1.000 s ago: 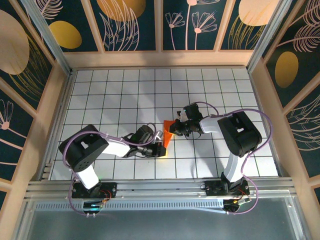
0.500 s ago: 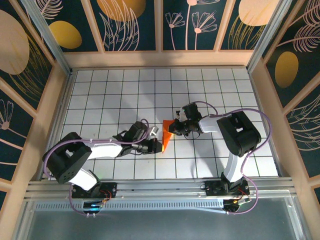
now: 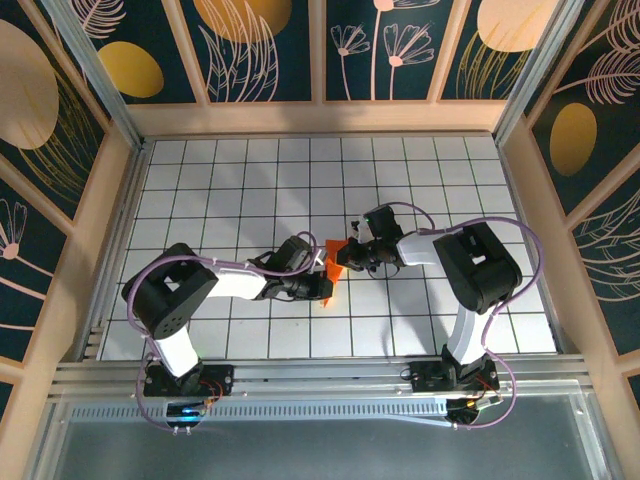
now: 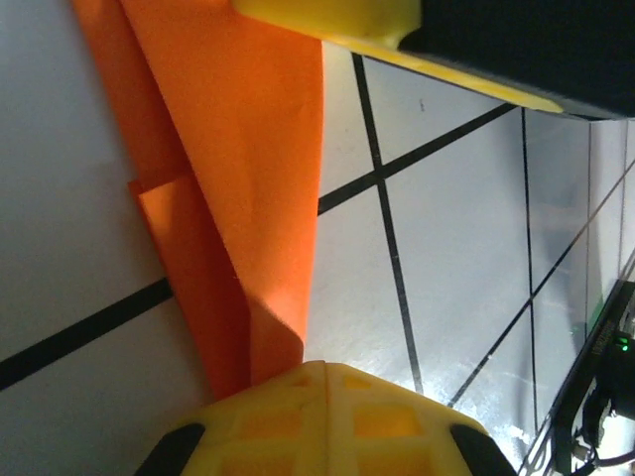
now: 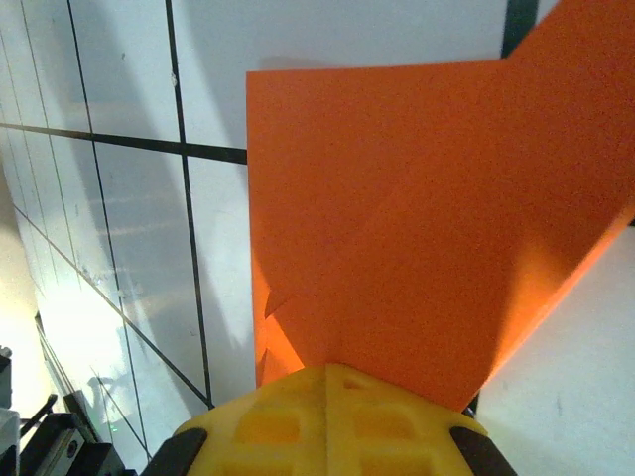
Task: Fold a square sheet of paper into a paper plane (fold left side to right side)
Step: Fold the wing for the fifth time at the center of the table.
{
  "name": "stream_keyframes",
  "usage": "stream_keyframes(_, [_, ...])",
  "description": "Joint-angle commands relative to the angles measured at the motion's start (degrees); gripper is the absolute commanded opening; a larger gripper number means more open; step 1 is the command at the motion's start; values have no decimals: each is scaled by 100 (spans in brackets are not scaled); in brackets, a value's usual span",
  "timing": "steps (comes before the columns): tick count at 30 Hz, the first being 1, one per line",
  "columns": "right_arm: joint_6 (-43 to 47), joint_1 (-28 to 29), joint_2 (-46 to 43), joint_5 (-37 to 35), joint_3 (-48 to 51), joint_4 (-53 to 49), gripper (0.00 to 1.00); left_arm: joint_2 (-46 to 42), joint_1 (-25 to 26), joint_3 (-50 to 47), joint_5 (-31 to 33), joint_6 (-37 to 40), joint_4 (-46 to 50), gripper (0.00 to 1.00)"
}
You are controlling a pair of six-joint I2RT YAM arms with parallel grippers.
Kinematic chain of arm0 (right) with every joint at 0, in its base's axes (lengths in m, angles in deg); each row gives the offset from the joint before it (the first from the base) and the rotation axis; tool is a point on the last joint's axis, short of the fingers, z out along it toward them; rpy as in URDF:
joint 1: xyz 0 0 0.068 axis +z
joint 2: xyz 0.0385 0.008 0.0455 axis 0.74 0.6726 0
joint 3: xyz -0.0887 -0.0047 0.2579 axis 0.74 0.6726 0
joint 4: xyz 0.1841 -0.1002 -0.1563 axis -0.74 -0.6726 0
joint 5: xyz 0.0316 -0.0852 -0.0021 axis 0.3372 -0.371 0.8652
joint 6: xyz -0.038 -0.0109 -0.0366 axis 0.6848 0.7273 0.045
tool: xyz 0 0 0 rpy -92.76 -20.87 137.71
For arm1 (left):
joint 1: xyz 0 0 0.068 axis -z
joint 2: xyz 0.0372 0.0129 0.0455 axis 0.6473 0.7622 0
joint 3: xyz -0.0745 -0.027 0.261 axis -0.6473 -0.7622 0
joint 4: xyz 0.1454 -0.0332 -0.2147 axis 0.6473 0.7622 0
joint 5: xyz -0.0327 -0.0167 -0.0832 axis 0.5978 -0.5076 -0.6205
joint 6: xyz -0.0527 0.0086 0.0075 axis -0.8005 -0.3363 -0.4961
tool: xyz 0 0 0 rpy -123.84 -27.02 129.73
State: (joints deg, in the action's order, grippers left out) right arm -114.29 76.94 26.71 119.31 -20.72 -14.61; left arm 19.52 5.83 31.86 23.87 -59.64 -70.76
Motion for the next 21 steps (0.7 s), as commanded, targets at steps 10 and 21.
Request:
stream_keyframes(10, [363, 55, -283, -388, -233, -534, 0, 159, -7, -431, 123, -250, -217, 0])
stream_keyframes(21, [461, -103, -81, -361, -470, -268, 0, 78, -4, -492, 176, -246, -221, 0])
